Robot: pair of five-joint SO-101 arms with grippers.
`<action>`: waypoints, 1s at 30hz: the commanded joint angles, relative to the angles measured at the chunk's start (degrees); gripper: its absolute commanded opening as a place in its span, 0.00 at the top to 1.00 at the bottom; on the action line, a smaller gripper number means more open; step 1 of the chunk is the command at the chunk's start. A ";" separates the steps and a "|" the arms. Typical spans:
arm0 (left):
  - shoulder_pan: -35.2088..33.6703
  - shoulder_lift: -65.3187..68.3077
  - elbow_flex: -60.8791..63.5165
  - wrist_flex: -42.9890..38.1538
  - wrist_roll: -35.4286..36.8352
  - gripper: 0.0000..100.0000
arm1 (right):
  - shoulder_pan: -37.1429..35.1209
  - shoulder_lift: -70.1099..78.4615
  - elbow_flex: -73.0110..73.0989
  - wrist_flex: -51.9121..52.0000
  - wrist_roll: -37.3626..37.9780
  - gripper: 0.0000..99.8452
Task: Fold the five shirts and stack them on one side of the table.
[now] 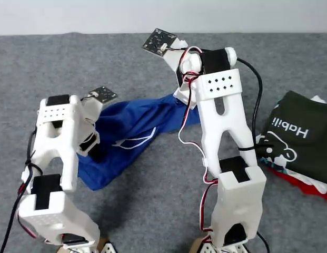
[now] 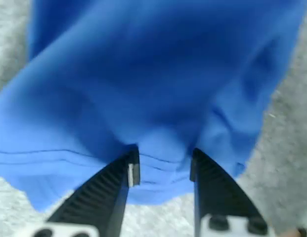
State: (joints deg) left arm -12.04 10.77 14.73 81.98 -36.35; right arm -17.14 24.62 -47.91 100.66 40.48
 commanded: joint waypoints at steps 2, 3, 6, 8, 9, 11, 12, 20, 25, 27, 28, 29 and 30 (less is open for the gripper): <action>-1.05 0.35 -0.04 -2.37 -0.26 0.83 | 0.66 -0.57 -3.34 1.63 0.26 0.99; -1.05 1.05 -0.22 -2.37 -0.26 0.83 | 0.57 -0.57 -3.34 1.63 0.26 0.99; -1.05 3.60 -0.22 -4.48 -0.35 0.87 | 0.48 -0.57 -3.34 1.63 0.26 0.99; -0.79 5.45 -0.22 -4.66 -0.53 0.90 | 0.57 -0.66 -3.34 1.63 0.26 0.99; -0.70 6.07 -0.22 -4.48 -0.53 0.91 | 0.66 -0.66 -3.34 1.71 0.26 0.99; -0.09 6.77 -0.22 -4.48 -0.53 0.92 | 0.75 -0.66 -3.34 1.71 0.26 0.99; 0.00 6.86 -0.22 -4.40 -0.44 0.92 | 0.84 -0.66 -3.34 1.71 0.26 0.99; 0.44 2.02 -8.57 3.69 -0.35 0.99 | 0.92 -1.54 -3.69 1.80 0.26 0.99; 0.26 -7.03 -19.91 12.40 -0.26 0.99 | 1.36 -3.74 -8.18 1.19 0.26 0.99; 0.44 -9.76 -23.43 14.95 -0.53 0.99 | 2.07 -3.74 -10.46 1.19 0.26 0.99; 0.44 -10.55 -24.75 16.00 -0.53 0.99 | 2.24 -3.74 -11.43 1.19 0.26 0.99; 0.44 -11.16 -25.89 16.62 -0.53 0.99 | 2.77 -3.74 -12.31 1.27 0.26 0.99; 0.35 -11.78 -26.95 16.88 -0.53 0.99 | 3.21 -3.91 -13.36 1.27 0.26 0.99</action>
State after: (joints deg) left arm -11.96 3.21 -7.69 96.66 -36.44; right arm -15.65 24.62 -56.26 100.66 40.48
